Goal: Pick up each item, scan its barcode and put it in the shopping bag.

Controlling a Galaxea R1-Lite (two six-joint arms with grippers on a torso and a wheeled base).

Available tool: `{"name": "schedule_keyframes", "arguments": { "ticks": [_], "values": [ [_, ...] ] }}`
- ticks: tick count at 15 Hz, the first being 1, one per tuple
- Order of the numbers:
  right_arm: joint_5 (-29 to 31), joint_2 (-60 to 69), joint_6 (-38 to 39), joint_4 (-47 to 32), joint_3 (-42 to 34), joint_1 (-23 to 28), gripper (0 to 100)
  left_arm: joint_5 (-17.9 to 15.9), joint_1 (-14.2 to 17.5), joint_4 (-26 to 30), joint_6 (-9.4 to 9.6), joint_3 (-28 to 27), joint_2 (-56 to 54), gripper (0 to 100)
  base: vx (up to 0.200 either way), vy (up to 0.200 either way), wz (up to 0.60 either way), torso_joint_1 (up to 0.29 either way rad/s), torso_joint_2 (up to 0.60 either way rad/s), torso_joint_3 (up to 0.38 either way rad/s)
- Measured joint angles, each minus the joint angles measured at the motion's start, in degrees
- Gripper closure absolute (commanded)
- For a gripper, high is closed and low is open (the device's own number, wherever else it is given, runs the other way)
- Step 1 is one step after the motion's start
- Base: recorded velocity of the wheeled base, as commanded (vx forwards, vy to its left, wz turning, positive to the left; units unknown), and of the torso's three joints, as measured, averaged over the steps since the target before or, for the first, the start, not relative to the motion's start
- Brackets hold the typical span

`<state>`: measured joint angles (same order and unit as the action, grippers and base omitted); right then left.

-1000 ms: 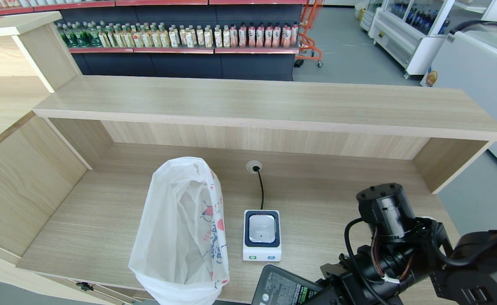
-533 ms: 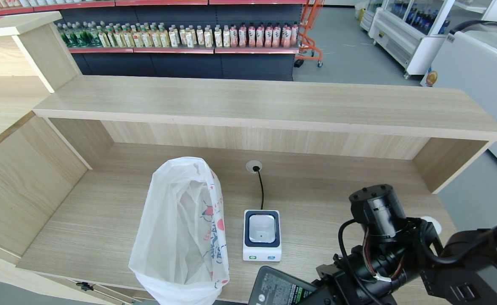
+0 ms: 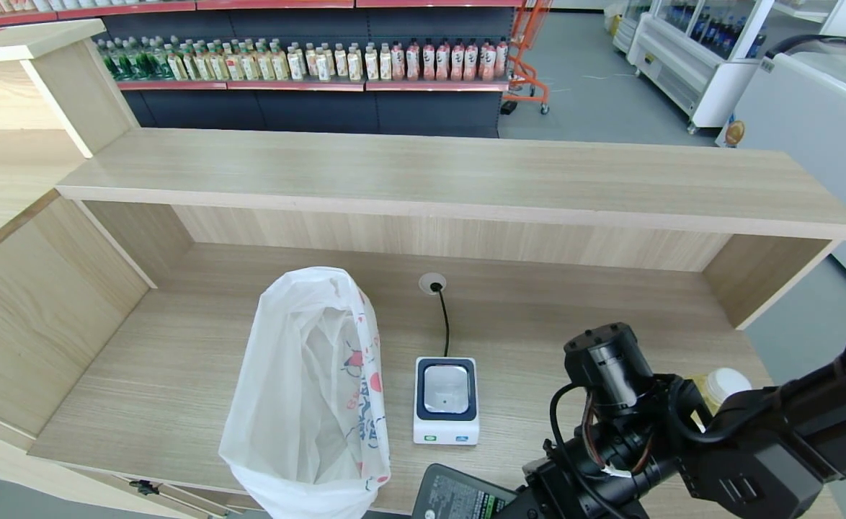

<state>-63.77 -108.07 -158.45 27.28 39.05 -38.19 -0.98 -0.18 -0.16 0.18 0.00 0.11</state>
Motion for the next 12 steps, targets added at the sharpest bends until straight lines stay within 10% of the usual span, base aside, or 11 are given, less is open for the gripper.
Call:
{"name": "schedule_keyframes", "arguments": {
  "ticks": [12],
  "values": [
    [-0.02,-0.34,-0.16,0.11,-0.16,0.16,100,0.0,0.0,0.0,0.0,0.0,0.0,0,0.0,0.0,0.0,0.0,0.0,0.0]
  ]
}}
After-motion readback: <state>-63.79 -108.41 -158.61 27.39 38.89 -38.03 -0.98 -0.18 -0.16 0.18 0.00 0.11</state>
